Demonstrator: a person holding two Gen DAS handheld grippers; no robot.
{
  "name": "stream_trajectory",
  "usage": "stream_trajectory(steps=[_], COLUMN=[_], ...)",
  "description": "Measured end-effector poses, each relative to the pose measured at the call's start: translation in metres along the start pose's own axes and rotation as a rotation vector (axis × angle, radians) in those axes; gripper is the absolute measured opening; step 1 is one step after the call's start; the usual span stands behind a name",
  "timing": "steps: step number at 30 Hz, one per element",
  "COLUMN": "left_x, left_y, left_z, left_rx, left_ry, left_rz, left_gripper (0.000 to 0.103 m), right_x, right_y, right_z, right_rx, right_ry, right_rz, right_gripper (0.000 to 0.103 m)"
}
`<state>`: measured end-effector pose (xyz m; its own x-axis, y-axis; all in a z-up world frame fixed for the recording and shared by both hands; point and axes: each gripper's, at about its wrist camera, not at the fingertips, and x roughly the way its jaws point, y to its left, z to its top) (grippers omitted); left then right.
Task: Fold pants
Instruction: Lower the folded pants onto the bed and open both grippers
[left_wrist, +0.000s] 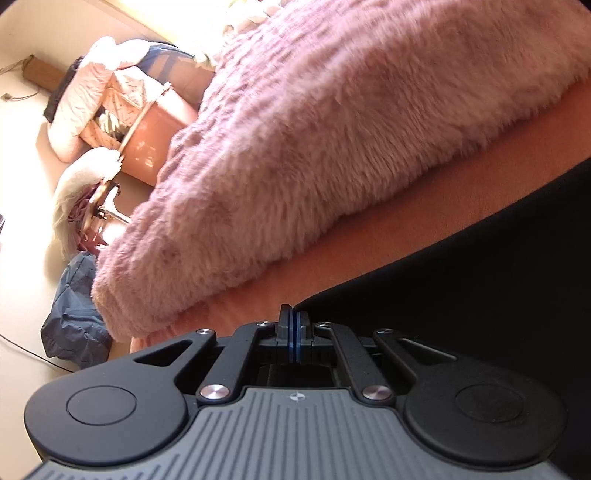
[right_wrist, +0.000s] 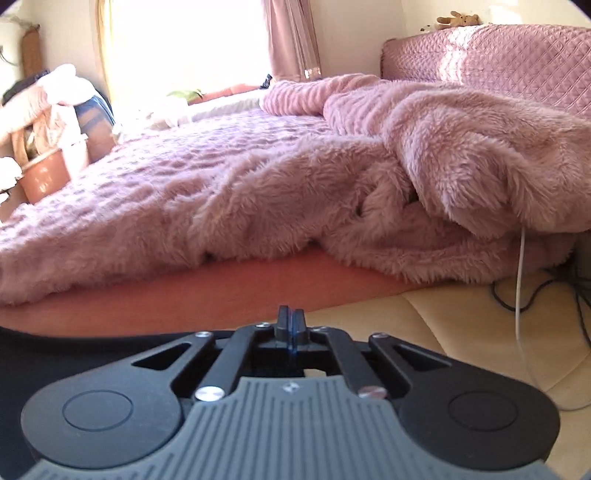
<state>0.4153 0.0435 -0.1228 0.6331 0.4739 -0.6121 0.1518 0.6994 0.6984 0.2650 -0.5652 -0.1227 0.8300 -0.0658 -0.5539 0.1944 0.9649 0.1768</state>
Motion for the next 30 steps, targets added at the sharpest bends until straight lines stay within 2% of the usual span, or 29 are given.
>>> stream_trajectory(steps=[3,4,6,7,8,10,11,13,14,16,17,18,21,22,24,27,30], left_x=[0.011,0.013,0.015,0.014,0.01,-0.001,-0.009,-0.031,-0.044,-0.07,-0.082,-0.094,-0.119,-0.124,-0.128,-0.123,-0.122], left_y=[-0.007,-0.008,-0.006,-0.003,0.001,0.01,0.013,0.018,0.02,0.018,0.014,0.007,-0.017,-0.024,-0.04,-0.056,-0.065], left_z=[-0.003,-0.004,-0.007,-0.009,-0.012,-0.018,-0.02,-0.026,-0.03,-0.039,-0.043,-0.047,-0.056,-0.058,-0.06,-0.063,-0.065], left_rx=[0.01,0.007,-0.011,-0.03,-0.051,-0.091,-0.103,-0.124,-0.139,-0.162,-0.169,-0.169,-0.183,-0.193,-0.199,-0.207,-0.215], left_ry=[0.006,0.009,-0.001,-0.005,-0.017,-0.069,-0.089,-0.129,-0.149,-0.179,-0.19,-0.203,-0.229,-0.23,-0.224,-0.186,-0.146], left_rz=[0.0,-0.004,-0.017,-0.023,-0.026,-0.037,-0.043,-0.071,-0.109,-0.237,-0.291,-0.339,-0.441,-0.47,-0.51,-0.535,-0.545], left_gripper=[0.003,0.009,0.015,0.023,0.032,0.043,0.044,0.044,0.043,0.042,0.037,0.035,0.029,0.027,0.023,0.016,0.013], right_x=[0.015,0.019,0.024,0.023,0.018,0.005,-0.004,-0.024,-0.034,-0.052,-0.062,-0.069,-0.093,-0.101,-0.117,-0.135,-0.138], right_y=[0.003,0.002,-0.003,-0.004,-0.001,0.009,0.016,0.036,0.047,0.069,0.079,0.087,0.098,0.094,0.077,0.047,0.015], right_z=[-0.004,-0.005,-0.008,-0.009,-0.009,-0.008,-0.008,-0.012,-0.016,-0.026,-0.034,-0.041,-0.064,-0.069,-0.078,-0.085,-0.094], right_rx=[-0.014,-0.014,0.011,0.02,0.01,-0.019,-0.027,-0.058,-0.079,-0.108,-0.114,-0.117,-0.095,-0.042,0.094,0.272,0.48], right_ry=[0.047,0.054,0.082,0.084,0.07,0.057,0.057,0.063,0.069,0.078,0.082,0.087,0.089,0.087,0.07,0.057,0.078], right_rz=[-0.066,-0.082,-0.099,-0.094,-0.095,-0.093,-0.077,-0.054,-0.047,-0.032,-0.022,-0.028,-0.119,-0.14,-0.168,-0.227,-0.217], right_gripper=[0.0,0.0,0.0,0.0,0.0,0.0,0.0,0.001,0.003,0.008,0.018,0.026,0.032,0.034,0.044,0.048,0.048])
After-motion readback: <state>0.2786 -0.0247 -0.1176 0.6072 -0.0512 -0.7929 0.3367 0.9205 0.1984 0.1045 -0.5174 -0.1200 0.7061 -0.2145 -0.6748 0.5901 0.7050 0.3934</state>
